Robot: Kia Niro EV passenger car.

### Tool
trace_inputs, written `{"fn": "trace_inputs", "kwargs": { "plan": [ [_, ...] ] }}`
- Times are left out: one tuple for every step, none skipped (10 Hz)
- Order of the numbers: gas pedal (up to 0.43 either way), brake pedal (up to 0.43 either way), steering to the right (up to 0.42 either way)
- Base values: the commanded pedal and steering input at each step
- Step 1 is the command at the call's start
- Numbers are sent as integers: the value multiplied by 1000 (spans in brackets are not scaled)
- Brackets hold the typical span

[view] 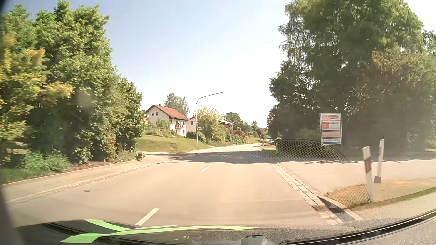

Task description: Follow the waypoints while adhering to traffic rules and regulations

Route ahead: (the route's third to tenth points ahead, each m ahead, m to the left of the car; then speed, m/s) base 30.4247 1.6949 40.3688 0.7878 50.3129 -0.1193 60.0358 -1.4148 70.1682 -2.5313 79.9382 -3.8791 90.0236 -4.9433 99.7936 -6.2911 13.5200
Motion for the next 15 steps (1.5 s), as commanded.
{"fn": "trace_inputs", "kwargs": {
  "plan": [
    [169,0,19],
    [169,0,18],
    [169,0,18],
    [169,0,16],
    [169,0,15],
    [169,0,14],
    [157,0,13],
    [157,0,12],
    [157,0,11],
    [157,0,10],
    [169,0,10],
    [169,0,10],
    [169,0,8],
    [157,0,4],
    [157,0,1]
  ]
}}
